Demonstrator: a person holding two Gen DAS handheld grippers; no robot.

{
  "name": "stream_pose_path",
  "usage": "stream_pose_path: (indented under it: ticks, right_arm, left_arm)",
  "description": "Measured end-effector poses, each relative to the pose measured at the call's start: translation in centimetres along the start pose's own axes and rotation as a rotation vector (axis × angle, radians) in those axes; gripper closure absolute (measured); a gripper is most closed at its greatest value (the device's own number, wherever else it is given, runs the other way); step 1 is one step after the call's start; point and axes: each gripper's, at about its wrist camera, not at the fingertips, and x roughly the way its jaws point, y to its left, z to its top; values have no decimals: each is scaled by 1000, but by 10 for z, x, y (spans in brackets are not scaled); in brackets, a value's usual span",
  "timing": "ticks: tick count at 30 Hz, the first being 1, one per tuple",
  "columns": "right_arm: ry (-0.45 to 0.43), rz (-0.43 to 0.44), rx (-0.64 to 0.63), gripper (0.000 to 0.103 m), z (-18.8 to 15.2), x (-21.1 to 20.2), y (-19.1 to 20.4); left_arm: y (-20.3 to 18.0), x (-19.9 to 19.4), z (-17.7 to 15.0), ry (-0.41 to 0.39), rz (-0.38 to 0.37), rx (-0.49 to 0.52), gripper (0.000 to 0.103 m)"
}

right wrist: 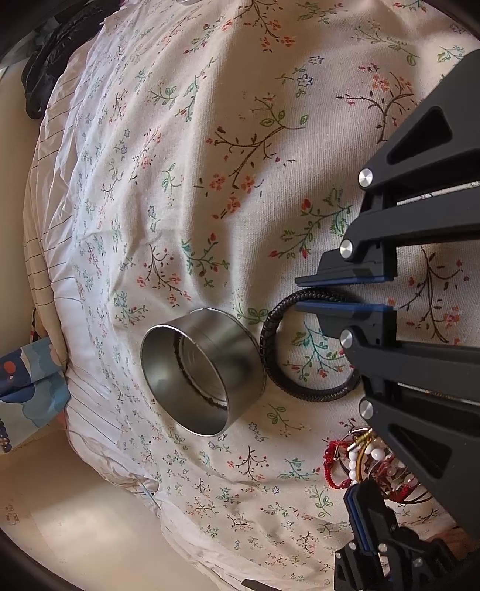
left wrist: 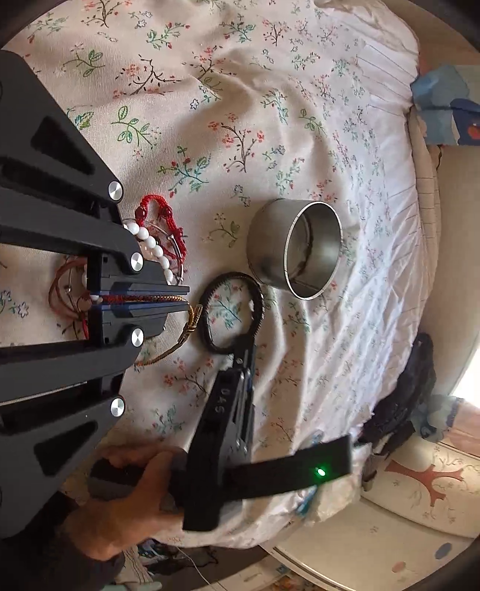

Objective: Organize jewelry
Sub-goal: 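Carry the gold bracelet over the silver tin and open the left gripper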

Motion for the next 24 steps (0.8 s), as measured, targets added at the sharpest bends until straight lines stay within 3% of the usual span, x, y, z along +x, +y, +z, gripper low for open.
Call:
stream_pose_path:
  ticks: [12, 14, 16, 24]
  right_arm:
    - [-143, 45, 78, 93, 8, -37, -15]
    - [-165, 42, 76, 93, 9, -42, -14]
    - [-186, 44, 73, 93, 10, -46, -13]
    - [-313, 28, 77, 93, 15, -72, -14]
  left_arm:
    - [11, -36, 14, -132, -205, -118, 100]
    - [14, -38, 15, -144, -206, -127, 100]
    - [27, -47, 17, -180, -300, -196, 100]
    - [40, -52, 44, -233, -200, -198, 100]
